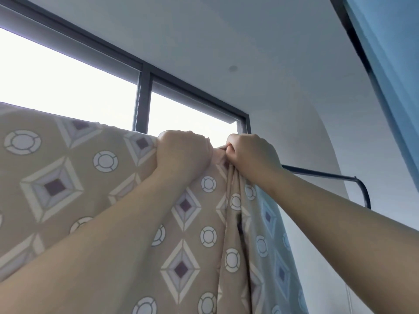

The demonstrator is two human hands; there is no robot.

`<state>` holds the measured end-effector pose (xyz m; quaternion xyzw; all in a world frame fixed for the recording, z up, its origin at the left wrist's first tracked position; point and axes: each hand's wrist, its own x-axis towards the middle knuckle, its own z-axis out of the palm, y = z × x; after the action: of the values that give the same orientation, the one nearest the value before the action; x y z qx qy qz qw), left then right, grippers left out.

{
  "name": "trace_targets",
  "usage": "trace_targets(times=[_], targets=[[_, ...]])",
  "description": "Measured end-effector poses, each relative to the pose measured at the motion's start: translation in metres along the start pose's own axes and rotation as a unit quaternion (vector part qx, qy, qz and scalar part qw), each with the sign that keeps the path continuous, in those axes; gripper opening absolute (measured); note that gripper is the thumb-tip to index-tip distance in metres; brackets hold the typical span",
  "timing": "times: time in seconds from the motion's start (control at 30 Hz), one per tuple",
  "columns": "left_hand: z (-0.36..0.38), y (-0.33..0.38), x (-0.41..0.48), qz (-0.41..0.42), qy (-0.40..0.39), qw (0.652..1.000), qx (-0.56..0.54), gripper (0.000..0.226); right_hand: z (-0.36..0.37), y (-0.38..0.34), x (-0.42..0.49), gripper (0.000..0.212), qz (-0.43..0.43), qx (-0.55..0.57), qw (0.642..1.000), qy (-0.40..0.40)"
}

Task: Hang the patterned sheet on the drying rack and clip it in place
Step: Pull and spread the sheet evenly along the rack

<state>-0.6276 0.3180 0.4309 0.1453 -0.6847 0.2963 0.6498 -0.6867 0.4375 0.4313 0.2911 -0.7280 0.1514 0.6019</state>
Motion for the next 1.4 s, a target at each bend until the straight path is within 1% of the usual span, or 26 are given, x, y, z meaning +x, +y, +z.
trace_targets(times=[0.07,0.13,0.23,0.27,0.3,0.37,0.4,0.47,0.67,0.73,0.8,0.87,0.9,0.93,0.97,1.0,1.03,1.1,1.17,1.23,1.3,1.33,1.4], targets=[[-0.001,-0.001,0.000,0.008,-0.011,1.000,-0.018,0.047,-0.005,0.001,0.006,0.020,0.036,0.052,0.998,-0.018],[-0.005,-0.001,0.000,0.014,-0.004,1.000,-0.021,0.050,-0.009,0.001,0.012,0.016,0.093,0.124,0.987,-0.042],[-0.011,0.000,-0.002,0.018,-0.004,1.000,-0.022,0.049,-0.014,0.004,0.021,0.020,0.201,0.224,0.952,-0.060],[-0.013,0.000,-0.002,0.016,-0.006,0.999,-0.027,0.049,-0.014,0.007,0.023,0.022,0.249,0.262,0.930,-0.060],[-0.014,-0.001,-0.001,0.014,-0.010,0.999,-0.033,0.049,-0.014,0.010,0.025,0.019,0.300,0.312,0.900,-0.057],[-0.018,-0.002,-0.001,0.010,-0.020,0.999,-0.042,0.049,-0.015,0.014,0.027,0.010,0.379,0.428,0.820,-0.040],[-0.019,-0.002,-0.001,0.009,-0.022,0.999,-0.044,0.049,-0.016,0.017,0.027,0.010,0.399,0.457,0.794,-0.033],[-0.023,-0.002,-0.001,0.008,-0.022,0.999,-0.046,0.049,-0.018,0.024,0.028,0.013,0.422,0.465,0.777,-0.035],[-0.028,0.001,-0.002,0.015,-0.009,0.999,-0.050,0.049,-0.023,0.036,0.023,0.029,0.432,0.473,0.768,-0.017],[-0.027,0.000,-0.002,0.017,-0.006,0.999,-0.038,0.050,-0.019,0.045,0.021,0.025,0.438,0.456,0.775,-0.013],[-0.027,0.001,-0.002,0.017,-0.012,0.999,-0.033,0.049,-0.014,0.055,0.019,0.027,0.440,0.396,0.806,0.007],[-0.027,0.004,-0.001,0.013,-0.015,0.999,-0.034,0.049,-0.013,0.062,0.016,0.030,0.415,0.283,0.865,0.004],[-0.027,0.005,0.000,0.010,-0.020,0.999,-0.034,0.049,-0.011,0.063,0.015,0.029,0.381,0.232,0.895,0.004],[-0.026,0.005,0.001,0.006,-0.029,0.999,-0.034,0.049,-0.009,0.064,0.013,0.027,0.351,0.226,0.909,-0.003],[-0.026,0.005,0.002,0.003,-0.040,0.999,-0.033,0.049,-0.007,0.062,0.011,0.022,0.323,0.248,0.913,-0.018],[-0.025,0.004,0.002,0.000,-0.050,0.998,-0.030,0.049,-0.005,0.059,0.008,0.019,0.302,0.283,0.910,-0.037],[-0.024,0.004,0.002,-0.001,-0.056,0.998,-0.025,0.049,-0.003,0.058,0.006,0.026,0.289,0.320,0.900,-0.064],[-0.025,0.003,0.002,0.001,-0.061,0.998,-0.017,0.049,0.001,0.064,0.005,0.046,0.297,0.375,0.871,-0.114],[-0.028,0.004,0.005,-0.001,-0.069,0.997,-0.016,0.050,-0.004,0.073,0.006,0.054,0.309,0.414,0.844,-0.143],[-0.034,0.005,0.011,-0.011,-0.092,0.996,-0.020,0.050,-0.006,0.088,0.011,0.049,0.292,0.425,0.842,-0.155],[-0.037,0.007,0.016,-0.020,-0.110,0.994,-0.020,0.050,-0.008,0.096,0.012,0.030,0.268,0.437,0.847,-0.141],[-0.038,0.009,0.017,-0.023,-0.114,0.993,-0.019,0.050,-0.006,0.099,0.012,0.026,0.266,0.442,0.847,-0.127],[-0.036,0.013,0.016,-0.026,-0.116,0.993,-0.017,0.050,0.000,0.108,0.011,0.025,0.278,0.434,0.850,-0.104]])
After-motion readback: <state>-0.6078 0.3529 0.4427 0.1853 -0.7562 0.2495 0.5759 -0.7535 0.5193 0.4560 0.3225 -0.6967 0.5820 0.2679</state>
